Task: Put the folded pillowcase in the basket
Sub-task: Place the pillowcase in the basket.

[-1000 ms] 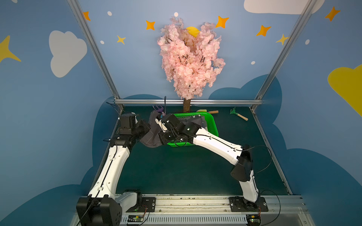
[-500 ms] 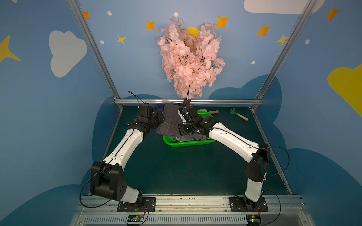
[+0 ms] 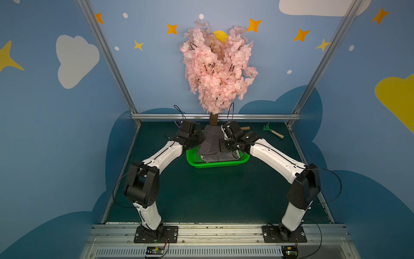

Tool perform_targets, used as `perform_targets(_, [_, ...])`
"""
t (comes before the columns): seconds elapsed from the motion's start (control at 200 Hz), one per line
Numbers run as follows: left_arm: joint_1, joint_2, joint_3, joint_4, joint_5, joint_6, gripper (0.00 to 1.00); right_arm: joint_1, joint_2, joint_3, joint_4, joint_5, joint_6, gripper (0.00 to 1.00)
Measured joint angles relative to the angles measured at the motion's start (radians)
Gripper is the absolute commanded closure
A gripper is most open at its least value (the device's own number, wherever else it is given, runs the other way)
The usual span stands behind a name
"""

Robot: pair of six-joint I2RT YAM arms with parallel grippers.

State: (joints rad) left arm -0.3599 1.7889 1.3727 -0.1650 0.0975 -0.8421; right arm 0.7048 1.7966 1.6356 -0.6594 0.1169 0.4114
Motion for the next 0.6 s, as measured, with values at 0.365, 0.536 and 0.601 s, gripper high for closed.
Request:
perform_targets(0.365, [-0.028, 0.071, 0.009, 0.014, -0.022, 0.000, 0.97, -0.123, 0.000, -0.056, 0.001, -0.106, 0.023, 1.00])
perform_targets(0.536, [-0.029, 0.087, 0.001, 0.018, -0.036, 0.002, 0.94, -0.124, 0.010, -0.070, 0.001, -0.130, 0.022, 0.98])
perform_targets(0.601, [-0.030, 0.089, -0.005, 0.019, -0.042, 0.005, 0.93, -0.126, 0.016, -0.079, 0.001, -0.137, 0.021, 0.93])
